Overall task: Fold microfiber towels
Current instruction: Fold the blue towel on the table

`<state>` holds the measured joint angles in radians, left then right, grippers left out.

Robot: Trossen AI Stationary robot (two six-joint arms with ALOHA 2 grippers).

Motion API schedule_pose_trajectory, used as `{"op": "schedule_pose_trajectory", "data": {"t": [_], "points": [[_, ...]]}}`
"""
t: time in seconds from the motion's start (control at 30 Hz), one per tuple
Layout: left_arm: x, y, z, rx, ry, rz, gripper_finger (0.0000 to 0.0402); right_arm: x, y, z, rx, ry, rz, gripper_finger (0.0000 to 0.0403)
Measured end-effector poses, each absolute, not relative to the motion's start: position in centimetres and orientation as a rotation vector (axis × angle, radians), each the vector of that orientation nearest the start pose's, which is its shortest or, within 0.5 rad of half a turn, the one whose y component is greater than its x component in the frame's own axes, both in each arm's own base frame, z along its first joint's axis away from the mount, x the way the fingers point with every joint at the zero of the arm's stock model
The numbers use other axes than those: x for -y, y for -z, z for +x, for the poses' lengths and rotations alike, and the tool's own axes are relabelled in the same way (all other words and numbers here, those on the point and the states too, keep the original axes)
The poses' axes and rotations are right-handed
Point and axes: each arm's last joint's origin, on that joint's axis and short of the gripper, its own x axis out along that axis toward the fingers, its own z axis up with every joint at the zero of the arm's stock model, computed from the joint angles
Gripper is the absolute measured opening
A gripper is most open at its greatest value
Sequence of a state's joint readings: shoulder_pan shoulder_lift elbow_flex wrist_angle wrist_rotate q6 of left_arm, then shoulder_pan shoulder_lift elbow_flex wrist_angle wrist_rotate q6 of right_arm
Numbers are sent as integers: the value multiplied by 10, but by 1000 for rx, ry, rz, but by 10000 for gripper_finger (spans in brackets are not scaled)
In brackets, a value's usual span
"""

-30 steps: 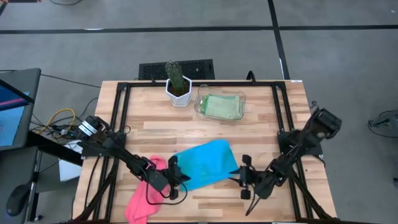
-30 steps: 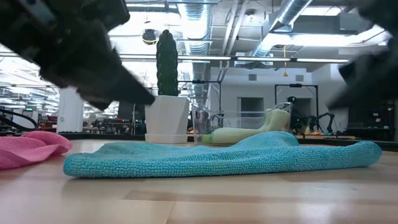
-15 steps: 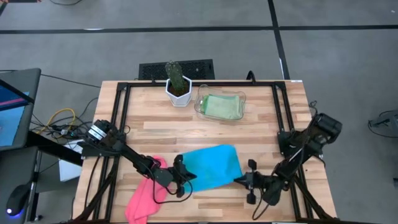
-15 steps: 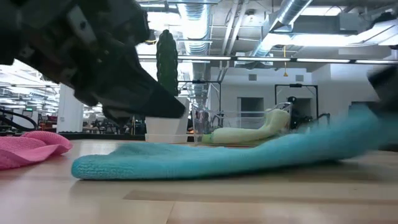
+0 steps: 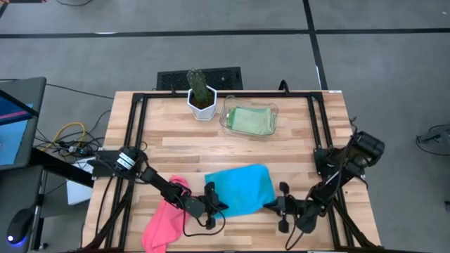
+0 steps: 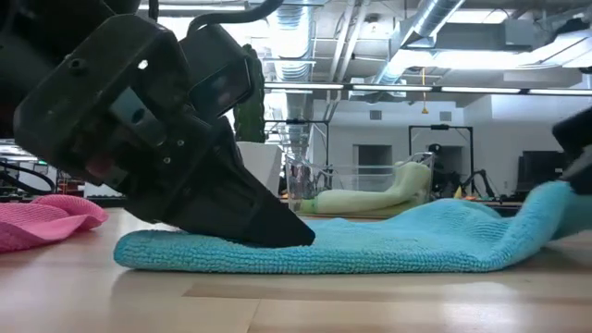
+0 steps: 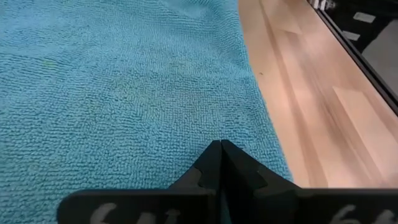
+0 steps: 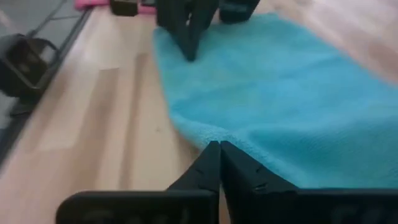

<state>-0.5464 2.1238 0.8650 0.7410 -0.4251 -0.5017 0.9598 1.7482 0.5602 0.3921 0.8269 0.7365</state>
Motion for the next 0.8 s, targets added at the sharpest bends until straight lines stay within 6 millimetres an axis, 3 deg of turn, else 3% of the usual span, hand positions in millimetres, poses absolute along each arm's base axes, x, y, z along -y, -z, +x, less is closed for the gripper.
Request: {"op": "schedule_pose_trajectory", "data": {"t": [0.13,0.3,0.47,0.57,0.67,0.8], "points": [[182,-73,323,-511,25,-233,0,-220,-100,164,-597,-22,244,66],[180,-76,321,-550,3,-224,0,-228,-101,147,-618,-44,274,95],[179,-76,321,-551,-1,-222,0,-221,-111,156,-337,155,67,102],[177,-76,322,-550,-5,-224,0,-211,-110,171,-338,198,-47,100],[177,-76,322,-550,-6,-223,0,-201,-101,178,-409,172,-10,96],[177,-76,322,-550,-8,-221,0,-200,-77,158,-534,106,145,86]]}}
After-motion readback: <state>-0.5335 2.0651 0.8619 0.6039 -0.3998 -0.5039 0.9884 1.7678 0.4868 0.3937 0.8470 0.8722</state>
